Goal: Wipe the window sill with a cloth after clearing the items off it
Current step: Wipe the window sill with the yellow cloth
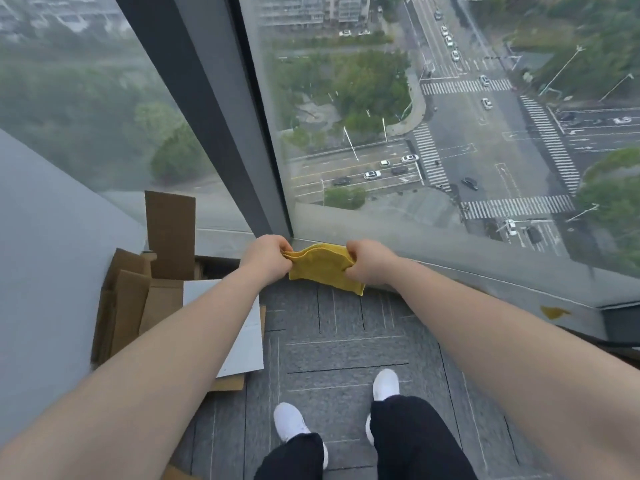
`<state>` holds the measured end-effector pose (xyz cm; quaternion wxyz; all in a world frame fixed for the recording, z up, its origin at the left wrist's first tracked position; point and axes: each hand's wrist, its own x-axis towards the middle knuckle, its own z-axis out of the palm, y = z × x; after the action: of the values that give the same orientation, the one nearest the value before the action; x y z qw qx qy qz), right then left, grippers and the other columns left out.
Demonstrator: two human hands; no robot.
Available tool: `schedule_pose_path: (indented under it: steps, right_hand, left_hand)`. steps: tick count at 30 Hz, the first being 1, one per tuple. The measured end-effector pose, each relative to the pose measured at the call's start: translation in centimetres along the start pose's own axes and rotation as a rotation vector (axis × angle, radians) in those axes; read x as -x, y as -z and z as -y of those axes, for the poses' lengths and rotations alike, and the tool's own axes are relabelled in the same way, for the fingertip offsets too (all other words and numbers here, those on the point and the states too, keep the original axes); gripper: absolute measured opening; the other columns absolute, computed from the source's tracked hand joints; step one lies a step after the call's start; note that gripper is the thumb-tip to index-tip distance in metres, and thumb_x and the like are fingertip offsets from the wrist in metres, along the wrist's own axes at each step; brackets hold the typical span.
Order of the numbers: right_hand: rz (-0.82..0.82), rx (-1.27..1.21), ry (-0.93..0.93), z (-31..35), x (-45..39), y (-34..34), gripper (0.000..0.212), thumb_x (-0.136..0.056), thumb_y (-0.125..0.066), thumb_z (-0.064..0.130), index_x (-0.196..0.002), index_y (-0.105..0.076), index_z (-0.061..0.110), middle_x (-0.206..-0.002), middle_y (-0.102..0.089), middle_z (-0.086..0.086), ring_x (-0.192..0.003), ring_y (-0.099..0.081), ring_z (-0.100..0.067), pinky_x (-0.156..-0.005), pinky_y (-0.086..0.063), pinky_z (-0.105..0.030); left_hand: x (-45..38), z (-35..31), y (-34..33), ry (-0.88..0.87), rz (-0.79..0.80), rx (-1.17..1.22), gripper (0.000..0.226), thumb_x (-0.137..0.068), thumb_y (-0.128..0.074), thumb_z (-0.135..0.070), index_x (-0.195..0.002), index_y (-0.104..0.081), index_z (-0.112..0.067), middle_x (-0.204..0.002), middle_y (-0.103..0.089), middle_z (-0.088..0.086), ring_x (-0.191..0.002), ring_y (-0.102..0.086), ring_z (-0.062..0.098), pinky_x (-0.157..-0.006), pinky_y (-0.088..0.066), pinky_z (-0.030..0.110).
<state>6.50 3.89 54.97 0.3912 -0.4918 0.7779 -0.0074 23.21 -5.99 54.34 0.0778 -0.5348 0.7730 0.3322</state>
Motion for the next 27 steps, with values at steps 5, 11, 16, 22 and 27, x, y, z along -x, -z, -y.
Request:
schedule_pose_path:
  steps: [5,11,16,22,27]
  right_hand:
    - [0.059,0.066,0.077,-1.8,-7.6,-3.5,0.032,-0.081,-0.052,0.007,-0.111,-0.059,0.012,-0.116,-0.063,-0.008,-0.105,-0.060,-0.031,-0.075,-0.049,-0.031]
    - [0.089,0.177,0.065,-6.8,-18.6,-10.2,0.015,-0.081,-0.050,0.008,-0.089,-0.062,0.012,-0.096,-0.062,-0.009,-0.090,-0.058,-0.029,-0.069,-0.043,-0.028]
    - [0.079,0.165,0.044,-11.5,-27.8,-17.4,0.011,-0.081,-0.050,0.013,-0.080,-0.061,0.014,-0.083,-0.057,-0.006,-0.080,-0.053,-0.027,-0.066,-0.040,-0.027]
    - [-0.047,0.133,0.039,-15.9,-38.3,-23.1,0.023,-0.081,-0.045,0.010,-0.091,-0.065,0.017,-0.086,-0.059,-0.005,-0.086,-0.058,-0.029,-0.066,-0.043,-0.028]
    - [-0.331,0.113,0.111,-16.4,-44.2,-22.5,0.022,-0.082,-0.046,0.011,-0.091,-0.065,0.017,-0.086,-0.059,-0.006,-0.089,-0.058,-0.032,-0.068,-0.045,-0.031]
  left_hand:
    - [-5.6,3.0,-4.2,0.053,0.000,-0.017,0.014,-0.085,-0.058,-0.009,-0.089,-0.068,-0.018,-0.085,-0.064,0.002,-0.085,-0.060,0.023,-0.070,-0.050,0.028]
    - [-14.5,8.0,-13.2,0.076,-0.045,-0.011,0.013,-0.083,-0.062,-0.016,-0.090,-0.073,-0.018,-0.091,-0.070,0.004,-0.083,-0.058,0.021,-0.067,-0.042,0.026]
    - [-22.0,13.2,-22.5,0.062,-0.037,-0.012,0.014,-0.084,-0.061,-0.019,-0.092,-0.072,-0.017,-0.093,-0.071,0.005,-0.084,-0.059,0.024,-0.068,-0.040,0.027]
    - [-31.0,17.3,-29.9,0.019,-0.118,0.014,0.019,-0.083,-0.056,-0.011,-0.092,-0.071,-0.016,-0.095,-0.070,0.004,-0.091,-0.060,0.025,-0.070,-0.039,0.026]
    - [-36.4,18.2,-30.3,-0.098,-0.381,0.123,0.025,-0.086,-0.054,-0.009,-0.101,-0.073,-0.016,-0.103,-0.072,0.005,-0.101,-0.061,0.026,-0.075,-0.037,0.023]
